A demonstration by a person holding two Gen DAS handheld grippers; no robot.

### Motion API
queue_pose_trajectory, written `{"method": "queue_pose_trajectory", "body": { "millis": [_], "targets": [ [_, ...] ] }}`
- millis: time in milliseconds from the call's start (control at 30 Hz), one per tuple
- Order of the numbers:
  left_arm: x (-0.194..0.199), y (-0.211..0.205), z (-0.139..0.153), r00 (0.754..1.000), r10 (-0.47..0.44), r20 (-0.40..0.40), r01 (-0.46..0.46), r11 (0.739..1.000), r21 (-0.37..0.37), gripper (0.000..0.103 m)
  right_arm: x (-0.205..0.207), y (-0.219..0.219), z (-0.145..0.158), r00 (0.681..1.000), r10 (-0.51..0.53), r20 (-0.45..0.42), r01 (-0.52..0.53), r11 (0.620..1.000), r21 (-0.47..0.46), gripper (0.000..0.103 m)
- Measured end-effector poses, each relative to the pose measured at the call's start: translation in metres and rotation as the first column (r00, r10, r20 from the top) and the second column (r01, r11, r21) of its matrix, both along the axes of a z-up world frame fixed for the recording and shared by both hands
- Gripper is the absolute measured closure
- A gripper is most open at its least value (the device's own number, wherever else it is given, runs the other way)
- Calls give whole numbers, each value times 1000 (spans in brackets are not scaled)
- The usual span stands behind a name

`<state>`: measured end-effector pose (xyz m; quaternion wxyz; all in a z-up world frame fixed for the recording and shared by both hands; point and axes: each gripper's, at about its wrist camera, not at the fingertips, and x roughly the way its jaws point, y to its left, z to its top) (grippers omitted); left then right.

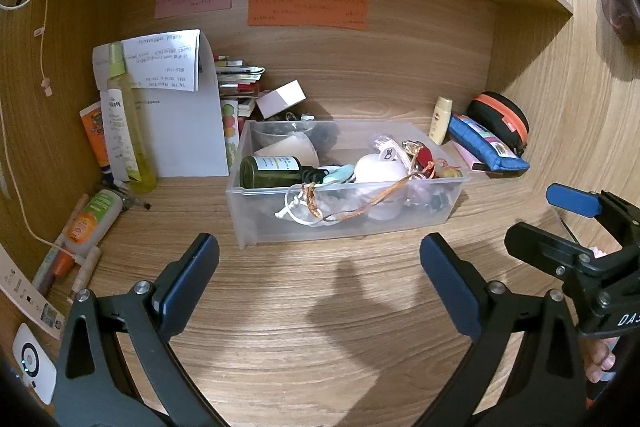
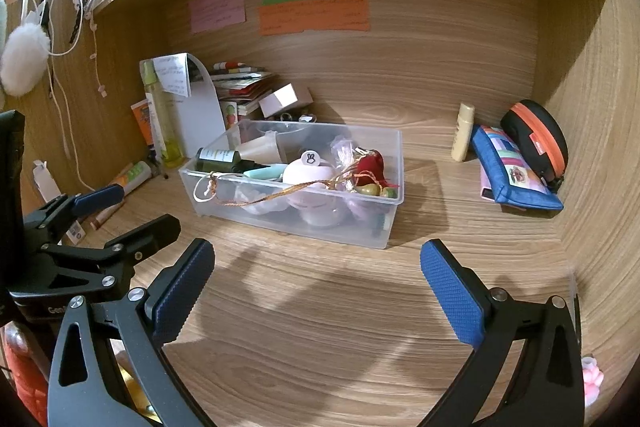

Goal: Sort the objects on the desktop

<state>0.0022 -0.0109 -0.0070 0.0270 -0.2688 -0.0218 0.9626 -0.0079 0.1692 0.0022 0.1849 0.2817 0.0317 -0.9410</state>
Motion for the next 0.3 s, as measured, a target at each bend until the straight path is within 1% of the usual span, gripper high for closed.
{"method": "queue_pose_trajectory", "body": {
  "millis": [100,167,300],
  "targets": [
    [0,0,-1,1000,0,3,0,1000,-1,1,0,0,-1,1000,1,3,-1,1000,-1,0],
    [1,0,-1,1000,0,-13,0,1000,1,1,0,-1,-1,1000,1,4,-1,1000,-1,0],
    [1,1,0,1000,-21,-18,21,1000,11,1,-1,-1,-2,1000,4,10,-4,1000,-1,0]
  ]
}}
